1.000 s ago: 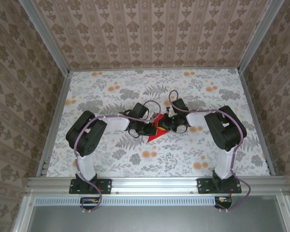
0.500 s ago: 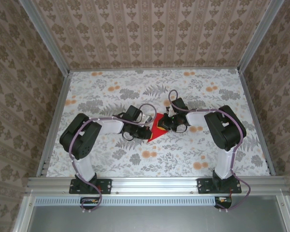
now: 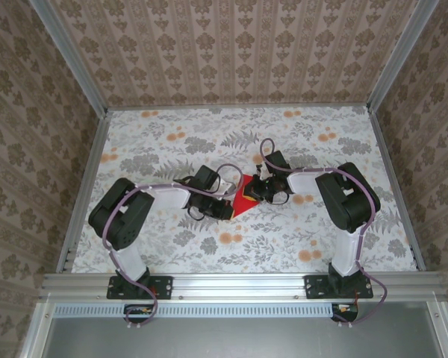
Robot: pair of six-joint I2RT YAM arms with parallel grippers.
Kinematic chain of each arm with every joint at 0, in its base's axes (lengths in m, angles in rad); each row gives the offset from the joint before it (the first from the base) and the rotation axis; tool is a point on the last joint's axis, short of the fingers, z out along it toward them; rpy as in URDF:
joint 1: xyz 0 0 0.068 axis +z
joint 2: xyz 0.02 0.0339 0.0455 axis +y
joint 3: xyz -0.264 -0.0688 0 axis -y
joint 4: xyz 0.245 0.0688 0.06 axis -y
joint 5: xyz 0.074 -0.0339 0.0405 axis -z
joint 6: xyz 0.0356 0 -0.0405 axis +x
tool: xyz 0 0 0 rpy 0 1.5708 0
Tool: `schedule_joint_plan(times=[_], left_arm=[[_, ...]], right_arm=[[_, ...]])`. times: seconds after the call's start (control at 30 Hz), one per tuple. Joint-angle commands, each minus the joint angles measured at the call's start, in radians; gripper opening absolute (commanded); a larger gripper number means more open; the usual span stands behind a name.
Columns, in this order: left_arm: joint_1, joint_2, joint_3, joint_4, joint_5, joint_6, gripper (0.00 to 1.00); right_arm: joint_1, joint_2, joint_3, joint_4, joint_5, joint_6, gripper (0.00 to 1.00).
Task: Fold a paper plane with a square sheet of paper (pick it up from the middle)
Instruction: Fourth fold the wing at the center of the table.
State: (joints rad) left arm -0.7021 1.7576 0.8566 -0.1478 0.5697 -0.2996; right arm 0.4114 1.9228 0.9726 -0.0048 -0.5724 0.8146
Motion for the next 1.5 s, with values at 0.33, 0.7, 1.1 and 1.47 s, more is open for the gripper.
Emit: schedule_joint_plan(times=[0.33, 0.7, 1.1, 1.47], left_arm=[[-0.004, -0.162, -0.025, 0.021, -0.051, -0.067, 0.05], [-0.028, 0.026, 0.092, 0.08, -0.05, -0.125, 0.07], [-0.036, 0.071, 0.042, 0.056, -0.04, -0.094, 0.06], [-0.039, -0.004, -0.077, -0.011, -0.02, -0.048, 0.05]], right_arm=[[-0.018, 0.1, -0.055, -0.176, 0.214, -0.003, 0.07], [-0.017, 0.11, -0.054, -0.163, 0.203, 0.002, 0.07], [-0.017, 0.12, -0.055, -0.163, 0.204, 0.004, 0.07], [-0.017, 0.117, -0.057, -0.168, 0.211, 0.004, 0.07]])
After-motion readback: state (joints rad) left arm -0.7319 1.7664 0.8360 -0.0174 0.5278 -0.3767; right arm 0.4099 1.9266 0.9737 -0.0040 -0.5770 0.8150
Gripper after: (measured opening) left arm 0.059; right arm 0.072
